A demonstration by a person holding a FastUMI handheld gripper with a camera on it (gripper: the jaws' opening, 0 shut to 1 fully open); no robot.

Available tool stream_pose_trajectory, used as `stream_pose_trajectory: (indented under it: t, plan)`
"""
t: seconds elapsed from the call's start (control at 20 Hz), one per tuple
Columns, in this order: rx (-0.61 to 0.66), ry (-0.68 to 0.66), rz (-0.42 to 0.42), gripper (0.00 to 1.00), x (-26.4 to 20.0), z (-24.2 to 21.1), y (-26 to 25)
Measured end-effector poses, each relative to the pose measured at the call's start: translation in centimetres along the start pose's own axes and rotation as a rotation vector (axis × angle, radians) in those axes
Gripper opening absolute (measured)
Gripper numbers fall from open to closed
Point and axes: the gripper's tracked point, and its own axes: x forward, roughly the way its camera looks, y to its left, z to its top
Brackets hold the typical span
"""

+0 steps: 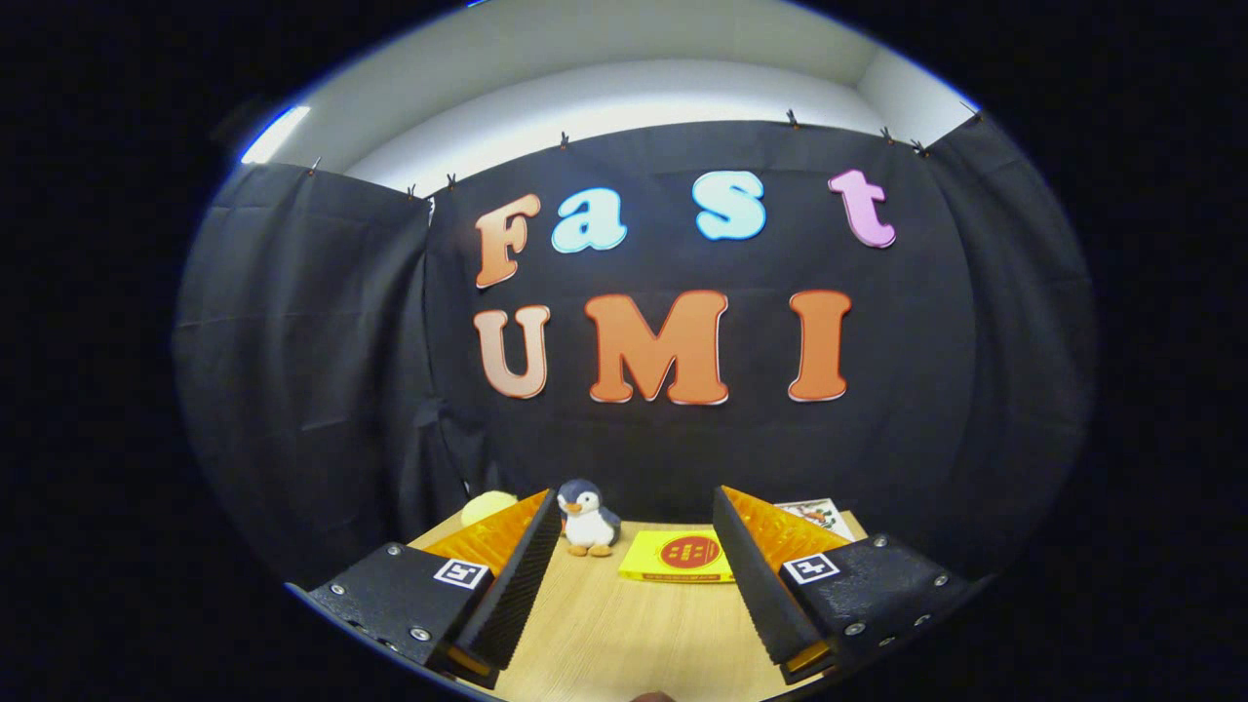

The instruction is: Open the storage box then place both shoes into the box .Put the left shoe in first, then the right shoe, with the right side of both shoes facing outward in a uniform manner.

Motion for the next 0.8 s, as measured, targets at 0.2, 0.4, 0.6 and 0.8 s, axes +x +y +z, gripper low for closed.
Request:
stream_pose_trajectory:
  t: [0.2, 0.4, 0.6, 0.8]
  plan:
    - [-0.016, -0.113, -0.044, 0.94, -1.1, 3.3, -2.7]
    - [-0.012, -0.184, -0.085, 0.94, -2.5, 5.4, -5.3]
    - [-0.027, -0.267, -0.091, 0.94, -3.5, 8.2, -6.2]
    - [-0.045, -0.32, -0.085, 0.95, -3.7, 9.8, -5.7]
